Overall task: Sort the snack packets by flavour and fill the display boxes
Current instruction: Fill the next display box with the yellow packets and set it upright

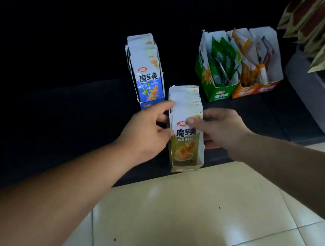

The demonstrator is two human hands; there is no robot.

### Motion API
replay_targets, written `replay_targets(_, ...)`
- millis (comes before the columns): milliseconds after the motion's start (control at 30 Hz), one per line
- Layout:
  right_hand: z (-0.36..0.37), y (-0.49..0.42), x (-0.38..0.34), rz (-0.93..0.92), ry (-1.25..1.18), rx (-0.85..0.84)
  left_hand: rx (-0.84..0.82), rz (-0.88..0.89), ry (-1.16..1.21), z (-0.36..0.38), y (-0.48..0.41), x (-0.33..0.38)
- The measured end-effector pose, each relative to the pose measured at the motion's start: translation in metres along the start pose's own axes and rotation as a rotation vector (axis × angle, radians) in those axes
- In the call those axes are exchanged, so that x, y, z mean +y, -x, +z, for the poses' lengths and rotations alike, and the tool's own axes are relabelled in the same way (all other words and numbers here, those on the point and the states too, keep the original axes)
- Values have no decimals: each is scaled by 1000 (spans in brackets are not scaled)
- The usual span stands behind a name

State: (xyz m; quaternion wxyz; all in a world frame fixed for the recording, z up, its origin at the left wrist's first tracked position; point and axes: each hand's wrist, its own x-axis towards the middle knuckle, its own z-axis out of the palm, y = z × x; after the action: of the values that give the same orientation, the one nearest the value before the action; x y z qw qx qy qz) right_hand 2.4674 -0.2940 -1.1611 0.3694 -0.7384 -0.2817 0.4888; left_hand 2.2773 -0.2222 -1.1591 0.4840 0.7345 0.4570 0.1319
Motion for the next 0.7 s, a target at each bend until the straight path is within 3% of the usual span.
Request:
replay_targets(200, 1, -18, -10, 5, -72, 83, -67, -11, -5, 9, -28, 18)
replay_targets(333, -5, -19, -7, -15, -96, 85, 42, 5, -20, 22, -33, 11)
replay_targets(533, -11, -10, -7, -167, -286, 133, 211, 63, 149, 30, -23, 4)
replay_targets(700, -12, -18, -8, -245, -265, 150, 311, 215, 158, 44, -5, -3)
